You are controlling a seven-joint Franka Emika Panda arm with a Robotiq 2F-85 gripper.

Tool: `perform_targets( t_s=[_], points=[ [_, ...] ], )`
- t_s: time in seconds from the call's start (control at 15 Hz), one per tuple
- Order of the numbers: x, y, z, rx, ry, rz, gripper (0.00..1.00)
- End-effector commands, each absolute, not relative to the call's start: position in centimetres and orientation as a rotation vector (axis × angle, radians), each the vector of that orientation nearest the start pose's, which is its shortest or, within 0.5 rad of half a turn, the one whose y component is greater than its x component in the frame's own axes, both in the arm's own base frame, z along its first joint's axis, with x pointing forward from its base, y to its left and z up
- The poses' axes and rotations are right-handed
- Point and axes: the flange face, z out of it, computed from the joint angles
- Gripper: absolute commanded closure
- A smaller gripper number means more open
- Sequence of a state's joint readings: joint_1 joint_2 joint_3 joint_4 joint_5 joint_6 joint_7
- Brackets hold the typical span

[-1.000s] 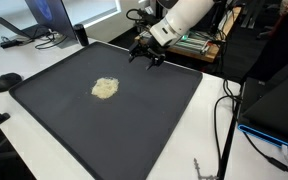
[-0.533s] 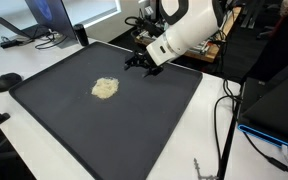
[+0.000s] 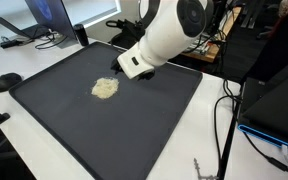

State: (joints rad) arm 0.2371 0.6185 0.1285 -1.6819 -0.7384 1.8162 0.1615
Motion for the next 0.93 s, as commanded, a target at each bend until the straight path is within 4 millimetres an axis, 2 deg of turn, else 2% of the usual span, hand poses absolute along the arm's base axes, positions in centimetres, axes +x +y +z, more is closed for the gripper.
perform_targets(
  t_s=[0.0,0.33,0.53,0.87],
  points=[
    [65.1,15.0,23.4,2.442,0.646,-0.513,0.00],
    [68.5,10.3,25.4,2.610,0.631,-0.674,0.00],
    [70.2,7.3,26.5,2.733,0.629,-0.688,0.00],
    [71.1,1.2,27.4,2.916,0.565,-0.644,0.00]
  ],
)
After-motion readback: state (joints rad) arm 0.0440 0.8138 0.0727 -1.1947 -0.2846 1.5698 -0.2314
